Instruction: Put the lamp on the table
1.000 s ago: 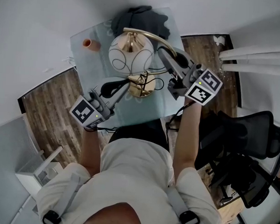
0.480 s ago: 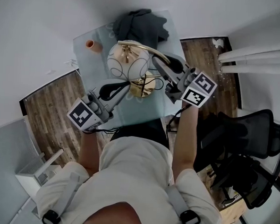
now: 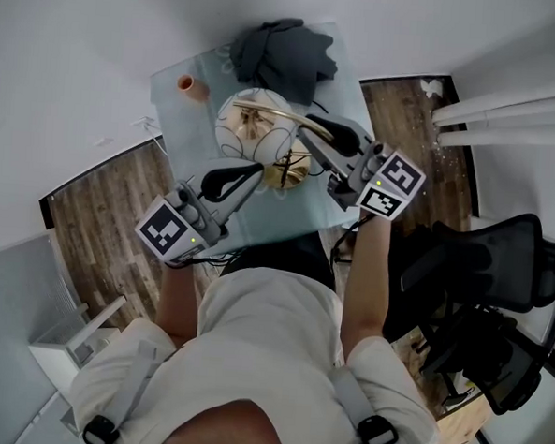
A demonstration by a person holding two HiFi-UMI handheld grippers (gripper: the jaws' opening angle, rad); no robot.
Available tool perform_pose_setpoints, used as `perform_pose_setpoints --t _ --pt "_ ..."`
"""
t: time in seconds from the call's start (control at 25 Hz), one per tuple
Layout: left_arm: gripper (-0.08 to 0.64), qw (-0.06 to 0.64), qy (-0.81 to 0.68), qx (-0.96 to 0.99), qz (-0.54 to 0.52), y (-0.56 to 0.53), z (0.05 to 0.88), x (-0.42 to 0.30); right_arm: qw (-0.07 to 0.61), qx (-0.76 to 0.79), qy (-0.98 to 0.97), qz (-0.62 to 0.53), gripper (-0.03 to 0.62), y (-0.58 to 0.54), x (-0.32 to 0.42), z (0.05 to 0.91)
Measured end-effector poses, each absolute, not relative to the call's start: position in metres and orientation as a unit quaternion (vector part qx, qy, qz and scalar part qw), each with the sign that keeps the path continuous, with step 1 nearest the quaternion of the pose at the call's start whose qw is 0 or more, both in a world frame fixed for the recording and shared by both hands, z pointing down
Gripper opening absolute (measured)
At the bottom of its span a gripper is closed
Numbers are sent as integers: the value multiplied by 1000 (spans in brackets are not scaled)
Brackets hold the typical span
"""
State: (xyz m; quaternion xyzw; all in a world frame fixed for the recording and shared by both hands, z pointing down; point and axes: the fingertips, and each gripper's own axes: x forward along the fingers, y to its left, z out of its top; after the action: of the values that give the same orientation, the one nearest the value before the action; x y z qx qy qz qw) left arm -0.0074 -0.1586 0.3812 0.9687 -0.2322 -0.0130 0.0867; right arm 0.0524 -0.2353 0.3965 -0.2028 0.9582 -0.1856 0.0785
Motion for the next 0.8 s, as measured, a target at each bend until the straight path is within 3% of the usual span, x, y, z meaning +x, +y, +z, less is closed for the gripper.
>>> perform_pose_setpoints --t 0.8 --pt "0 100 -232 967 -9 -120 382 -10 58 -162 970 -171 143 -172 35 407"
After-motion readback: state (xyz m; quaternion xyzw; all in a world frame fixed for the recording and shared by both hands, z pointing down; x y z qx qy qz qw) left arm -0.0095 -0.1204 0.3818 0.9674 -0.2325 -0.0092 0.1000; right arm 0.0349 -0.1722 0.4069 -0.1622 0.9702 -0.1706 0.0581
